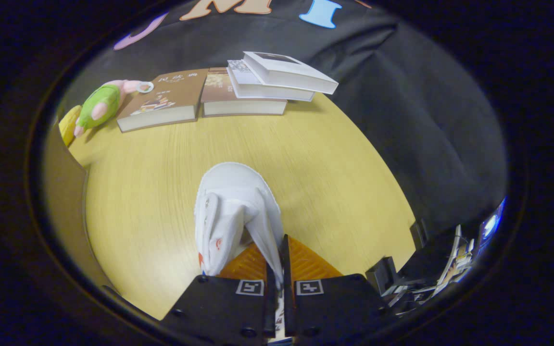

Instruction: Open the storage box then place both shoes into the box .Put the left shoe in first, then the right shoe, with the right side of both shoes facing outward in a uniform manner.

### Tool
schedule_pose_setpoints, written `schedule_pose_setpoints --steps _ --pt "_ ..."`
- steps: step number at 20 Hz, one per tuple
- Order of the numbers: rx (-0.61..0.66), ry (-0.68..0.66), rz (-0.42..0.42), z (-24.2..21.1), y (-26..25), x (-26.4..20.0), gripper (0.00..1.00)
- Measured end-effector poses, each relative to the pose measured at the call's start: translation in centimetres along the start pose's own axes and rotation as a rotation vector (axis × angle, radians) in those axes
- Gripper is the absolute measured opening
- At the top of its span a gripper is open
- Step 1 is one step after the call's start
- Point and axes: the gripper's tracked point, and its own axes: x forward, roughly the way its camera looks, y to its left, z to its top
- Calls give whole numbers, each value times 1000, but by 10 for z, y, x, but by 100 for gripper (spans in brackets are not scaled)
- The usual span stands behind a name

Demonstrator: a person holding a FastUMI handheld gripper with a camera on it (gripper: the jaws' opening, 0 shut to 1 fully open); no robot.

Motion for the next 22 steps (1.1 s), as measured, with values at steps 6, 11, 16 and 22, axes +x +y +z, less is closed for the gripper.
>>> schedule_pose_setpoints --steps 6,11,16,22 --pt "18 -110 -50 28 -7 -44 6" --pt "7 -207 -128 70 -27 -114 6" --pt "20 -343 -116 115 -17 -197 6" --pt "19 -454 49 138 56 -279 6"
